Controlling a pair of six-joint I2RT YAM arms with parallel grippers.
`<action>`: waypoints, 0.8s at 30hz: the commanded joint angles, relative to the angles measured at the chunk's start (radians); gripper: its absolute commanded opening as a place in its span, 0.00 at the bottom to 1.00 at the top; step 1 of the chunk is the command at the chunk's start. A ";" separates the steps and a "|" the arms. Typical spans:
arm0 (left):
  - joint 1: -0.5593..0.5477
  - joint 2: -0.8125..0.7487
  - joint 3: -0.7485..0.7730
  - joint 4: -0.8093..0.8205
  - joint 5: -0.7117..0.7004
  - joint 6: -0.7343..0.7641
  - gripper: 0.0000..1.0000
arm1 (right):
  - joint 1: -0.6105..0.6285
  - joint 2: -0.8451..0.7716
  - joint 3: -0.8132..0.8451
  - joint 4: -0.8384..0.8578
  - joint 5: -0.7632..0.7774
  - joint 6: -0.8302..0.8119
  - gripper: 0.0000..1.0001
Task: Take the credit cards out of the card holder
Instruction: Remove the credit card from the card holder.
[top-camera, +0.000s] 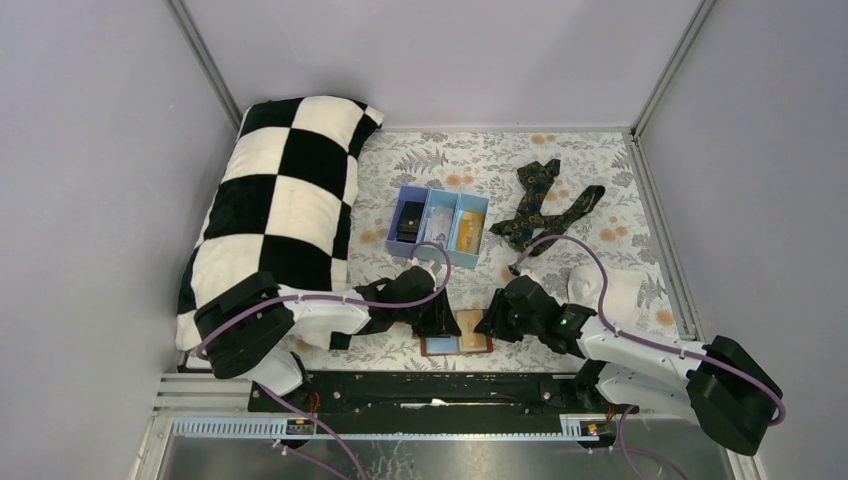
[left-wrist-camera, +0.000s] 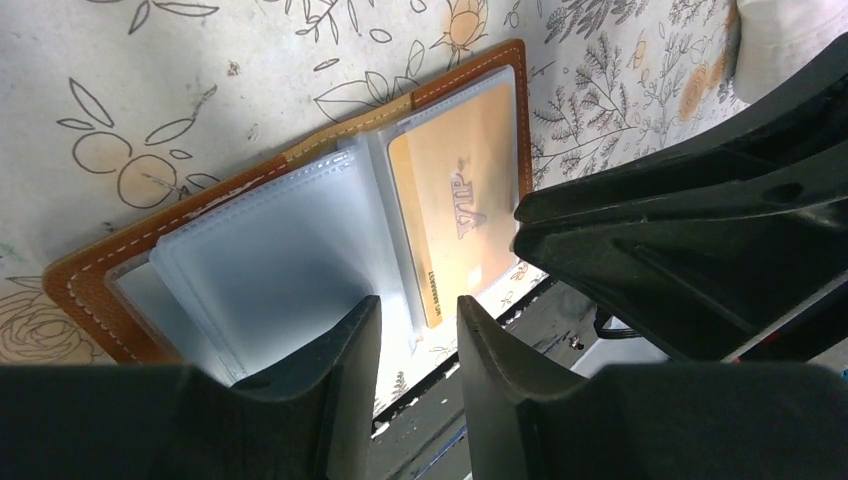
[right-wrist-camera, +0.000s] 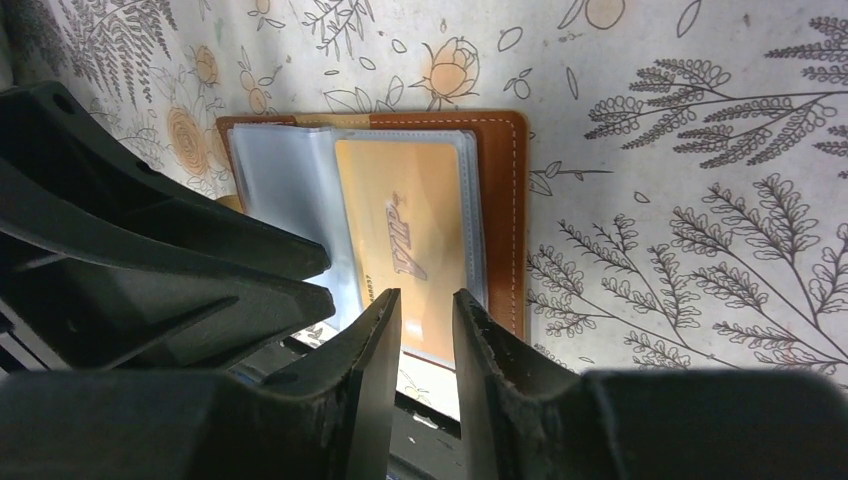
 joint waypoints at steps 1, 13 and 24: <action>-0.004 0.021 -0.006 0.051 0.004 -0.003 0.38 | 0.007 -0.005 -0.015 0.007 0.018 0.001 0.33; -0.009 0.041 0.003 0.056 -0.019 0.002 0.36 | 0.007 0.021 -0.035 0.027 0.013 -0.002 0.34; -0.010 0.047 -0.006 0.098 -0.018 0.001 0.33 | 0.007 0.040 -0.057 0.122 -0.046 0.020 0.34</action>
